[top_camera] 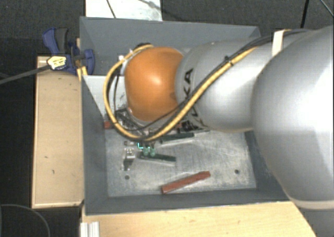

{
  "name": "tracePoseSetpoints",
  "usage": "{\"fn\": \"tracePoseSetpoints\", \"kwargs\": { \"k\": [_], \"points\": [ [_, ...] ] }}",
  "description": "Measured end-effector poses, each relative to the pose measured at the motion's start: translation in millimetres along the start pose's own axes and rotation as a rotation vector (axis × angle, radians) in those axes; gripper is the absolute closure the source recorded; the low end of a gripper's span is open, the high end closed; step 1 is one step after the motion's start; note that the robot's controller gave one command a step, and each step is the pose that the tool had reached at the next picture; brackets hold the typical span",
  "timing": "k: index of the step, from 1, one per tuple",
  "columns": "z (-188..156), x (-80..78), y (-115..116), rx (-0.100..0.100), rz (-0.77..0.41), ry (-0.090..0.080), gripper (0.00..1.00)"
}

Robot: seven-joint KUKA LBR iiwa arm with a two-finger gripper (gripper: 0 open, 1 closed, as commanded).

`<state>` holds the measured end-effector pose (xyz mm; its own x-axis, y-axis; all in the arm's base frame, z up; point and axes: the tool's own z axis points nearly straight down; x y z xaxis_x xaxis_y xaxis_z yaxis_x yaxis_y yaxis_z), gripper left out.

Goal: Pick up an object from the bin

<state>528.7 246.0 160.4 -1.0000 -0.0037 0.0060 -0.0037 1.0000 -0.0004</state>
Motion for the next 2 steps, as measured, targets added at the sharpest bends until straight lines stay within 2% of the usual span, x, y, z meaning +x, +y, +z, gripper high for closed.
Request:
{"fn": "tracePoseSetpoints", "kwargs": {
  "k": [1, 2],
  "points": [
    [-5, -2.2, -1, -0.002, 0.005, -0.008, 0.0],
    [43, -11.9, -42, -0.005, -0.056, -0.014, 0.0]
  ]
}}
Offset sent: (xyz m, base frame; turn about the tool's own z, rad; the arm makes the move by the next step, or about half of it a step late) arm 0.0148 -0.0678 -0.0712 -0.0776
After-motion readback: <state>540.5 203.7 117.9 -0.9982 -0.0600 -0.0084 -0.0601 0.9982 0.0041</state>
